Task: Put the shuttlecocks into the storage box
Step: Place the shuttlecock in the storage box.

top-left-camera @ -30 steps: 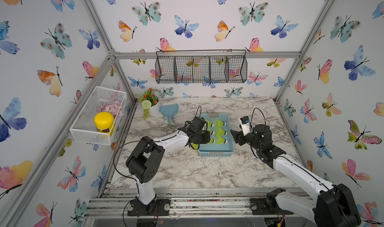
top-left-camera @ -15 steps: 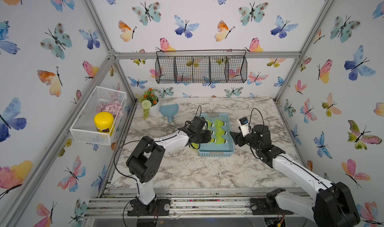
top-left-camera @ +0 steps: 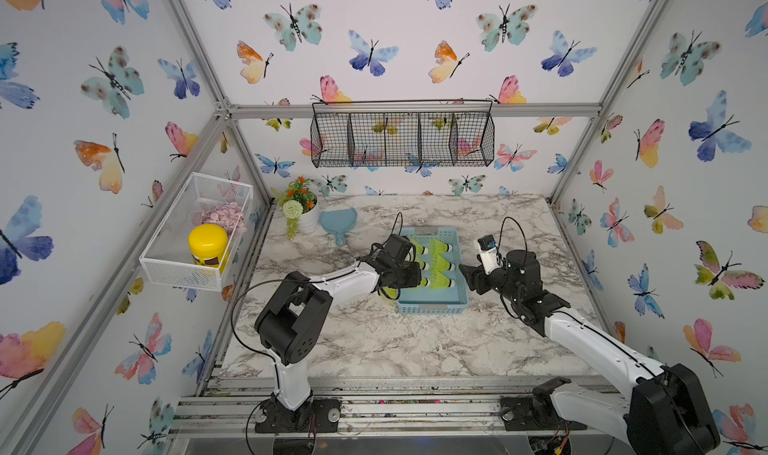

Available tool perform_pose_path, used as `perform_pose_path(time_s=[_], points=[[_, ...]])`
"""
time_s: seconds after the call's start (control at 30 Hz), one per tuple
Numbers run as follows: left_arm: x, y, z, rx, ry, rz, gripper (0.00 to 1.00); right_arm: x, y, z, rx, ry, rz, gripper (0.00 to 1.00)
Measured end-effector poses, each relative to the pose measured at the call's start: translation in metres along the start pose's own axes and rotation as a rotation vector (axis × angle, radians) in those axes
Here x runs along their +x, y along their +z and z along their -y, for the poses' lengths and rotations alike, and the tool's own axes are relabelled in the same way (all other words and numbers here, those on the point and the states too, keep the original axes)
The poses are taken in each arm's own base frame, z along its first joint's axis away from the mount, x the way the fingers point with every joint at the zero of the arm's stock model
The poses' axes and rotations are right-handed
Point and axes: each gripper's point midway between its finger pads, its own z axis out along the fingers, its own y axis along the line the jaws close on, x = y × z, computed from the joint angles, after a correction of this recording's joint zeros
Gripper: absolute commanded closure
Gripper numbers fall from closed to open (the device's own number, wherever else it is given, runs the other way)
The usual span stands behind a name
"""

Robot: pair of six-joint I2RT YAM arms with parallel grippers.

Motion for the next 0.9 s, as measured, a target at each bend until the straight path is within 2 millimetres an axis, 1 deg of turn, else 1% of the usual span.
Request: perform_pose_path(time_s=[0.03, 0.1, 0.17, 0.37, 0.53, 0.63, 0.73, 0.9], points=[[0.000, 0.000, -0.001, -0.006, 0.000, 0.000, 0.68, 0.000, 0.000, 0.000, 0.000, 0.000, -0.001, 0.32], [0.001, 0.000, -0.003, -0.016, -0.003, 0.000, 0.60, 0.001, 0.001, 0.000, -0.001, 0.000, -0.003, 0.32], [-0.001, 0.000, -0.003, -0.020, -0.003, 0.003, 0.57, 0.002, 0.001, 0.000, -0.001, 0.001, -0.006, 0.32], [-0.005, -0.003, -0.003, -0.039, 0.005, 0.013, 0.52, 0.002, 0.002, 0.000, -0.002, 0.001, -0.007, 0.32], [-0.009, -0.005, -0.001, -0.058, 0.016, 0.022, 0.51, 0.002, 0.002, -0.001, -0.004, 0.001, -0.008, 0.32], [-0.013, -0.007, 0.000, -0.073, 0.030, 0.032, 0.48, 0.002, 0.002, -0.001, -0.004, 0.001, -0.008, 0.32], [-0.012, -0.009, -0.001, -0.097, 0.042, 0.035, 0.45, 0.002, 0.002, -0.001, -0.004, 0.000, -0.008, 0.32], [-0.014, -0.021, -0.001, -0.129, 0.069, 0.054, 0.40, 0.003, 0.002, -0.001, -0.004, 0.001, -0.009, 0.32]])
